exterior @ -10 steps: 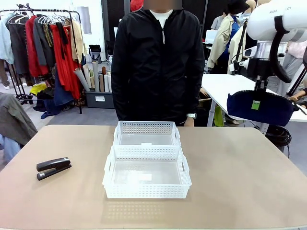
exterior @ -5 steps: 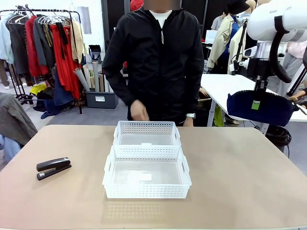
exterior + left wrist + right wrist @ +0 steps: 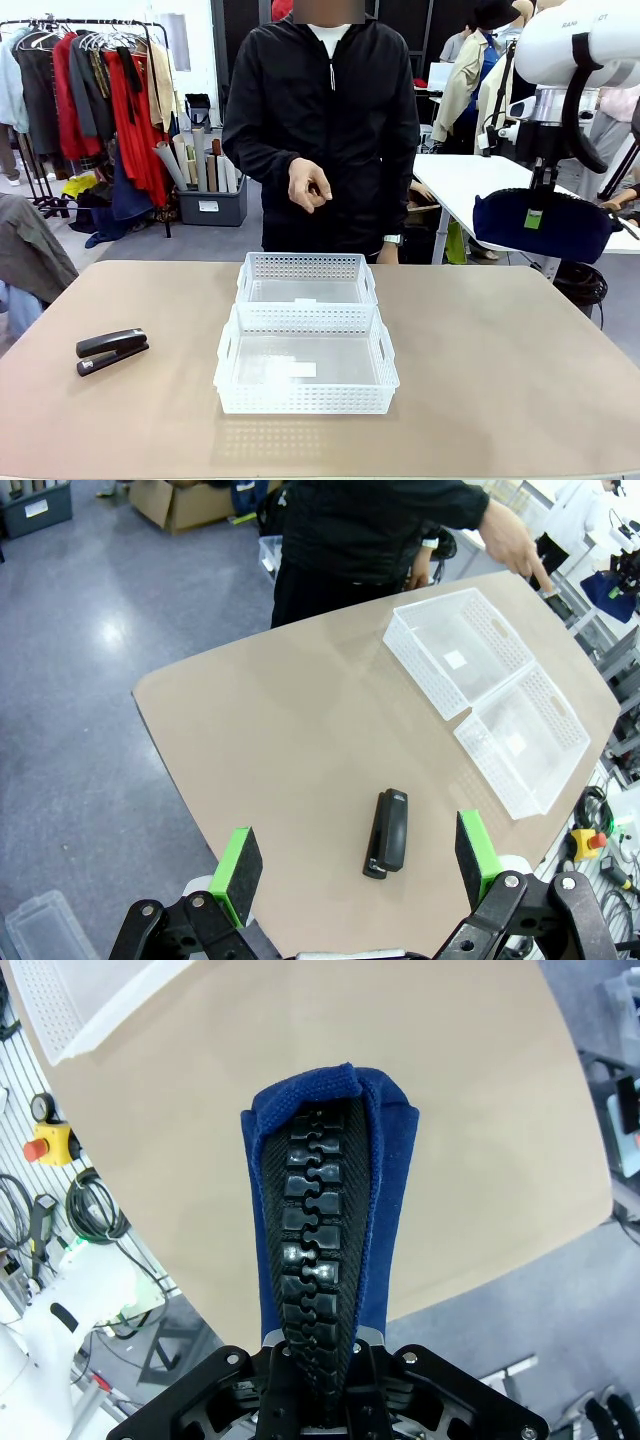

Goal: Distribute items into two baskets.
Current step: Move the picked Pencil pouch towards the Organizing basket indicated by the person, stopping as directed.

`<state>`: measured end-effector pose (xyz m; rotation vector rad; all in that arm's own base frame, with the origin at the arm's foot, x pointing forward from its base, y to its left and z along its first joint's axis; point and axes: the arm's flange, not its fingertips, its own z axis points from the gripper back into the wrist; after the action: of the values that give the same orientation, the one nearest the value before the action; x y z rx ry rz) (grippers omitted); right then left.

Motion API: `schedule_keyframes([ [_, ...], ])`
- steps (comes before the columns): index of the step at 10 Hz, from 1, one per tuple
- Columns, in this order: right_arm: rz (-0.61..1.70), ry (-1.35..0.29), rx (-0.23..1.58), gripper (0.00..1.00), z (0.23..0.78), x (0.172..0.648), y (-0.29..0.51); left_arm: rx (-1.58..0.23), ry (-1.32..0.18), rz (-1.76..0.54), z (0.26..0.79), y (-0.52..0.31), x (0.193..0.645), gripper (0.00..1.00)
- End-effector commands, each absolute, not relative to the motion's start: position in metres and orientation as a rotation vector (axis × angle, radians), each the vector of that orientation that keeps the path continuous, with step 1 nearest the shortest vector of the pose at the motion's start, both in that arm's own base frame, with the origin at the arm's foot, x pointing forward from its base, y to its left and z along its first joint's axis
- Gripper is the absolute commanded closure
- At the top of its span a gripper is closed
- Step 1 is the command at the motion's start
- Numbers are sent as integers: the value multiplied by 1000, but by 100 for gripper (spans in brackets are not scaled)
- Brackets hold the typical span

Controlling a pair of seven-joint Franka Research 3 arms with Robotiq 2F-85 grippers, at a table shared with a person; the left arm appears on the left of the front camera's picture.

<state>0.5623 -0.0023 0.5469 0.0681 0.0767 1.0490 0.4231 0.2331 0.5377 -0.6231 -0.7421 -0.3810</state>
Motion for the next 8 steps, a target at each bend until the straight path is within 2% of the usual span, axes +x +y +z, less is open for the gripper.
schedule_keyframes([
  [1,1042,71,64,100,550,563,-2,-621,-746,-379,539,233,423,0],
  [8,1042,71,64,100,550,563,-2,-621,-746,-379,539,233,423,0],
])
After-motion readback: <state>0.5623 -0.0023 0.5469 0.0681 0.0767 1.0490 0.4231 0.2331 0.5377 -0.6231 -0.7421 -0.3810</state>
